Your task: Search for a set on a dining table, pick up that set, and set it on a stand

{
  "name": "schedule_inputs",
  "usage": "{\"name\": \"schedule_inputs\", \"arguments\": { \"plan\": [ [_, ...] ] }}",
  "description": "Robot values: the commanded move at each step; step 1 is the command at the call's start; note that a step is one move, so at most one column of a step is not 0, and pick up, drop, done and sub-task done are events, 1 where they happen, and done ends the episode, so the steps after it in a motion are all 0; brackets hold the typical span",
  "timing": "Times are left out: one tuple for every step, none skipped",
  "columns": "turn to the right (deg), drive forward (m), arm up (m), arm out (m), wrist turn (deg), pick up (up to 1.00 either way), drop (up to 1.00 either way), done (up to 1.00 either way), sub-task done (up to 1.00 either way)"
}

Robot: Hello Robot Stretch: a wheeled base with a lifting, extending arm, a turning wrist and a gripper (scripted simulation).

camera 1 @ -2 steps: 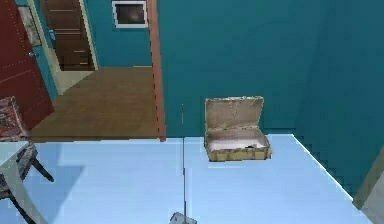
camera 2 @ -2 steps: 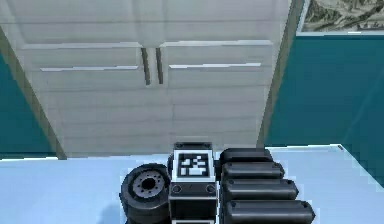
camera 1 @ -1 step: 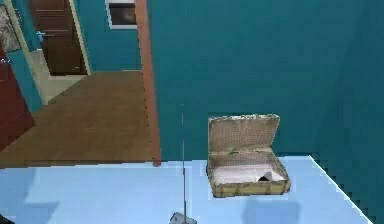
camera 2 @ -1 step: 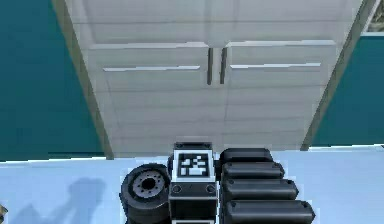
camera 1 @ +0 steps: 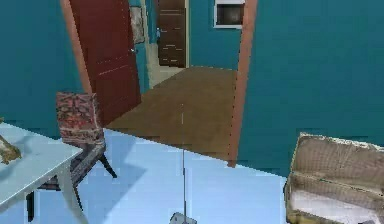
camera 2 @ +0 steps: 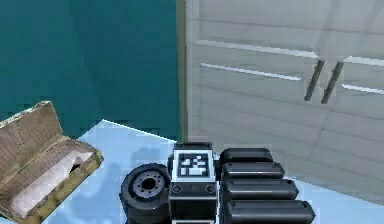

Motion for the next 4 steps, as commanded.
{"name": "schedule_inputs", "arguments": {
  "plan": [
    [0.0,0.8,0.0,0.0,0.0,0.0,0.0,0.0,0.0],
    [-6.0,0.0,0.0,0.0,0.0,0.0,0.0,0.0,0.0],
    [0.0,0.85,0.0,0.0,0.0,0.0,0.0,0.0,0.0],
    [0.0,1.0,0.0,0.0,0.0,0.0,0.0,0.0,0.0]
  ]
}}
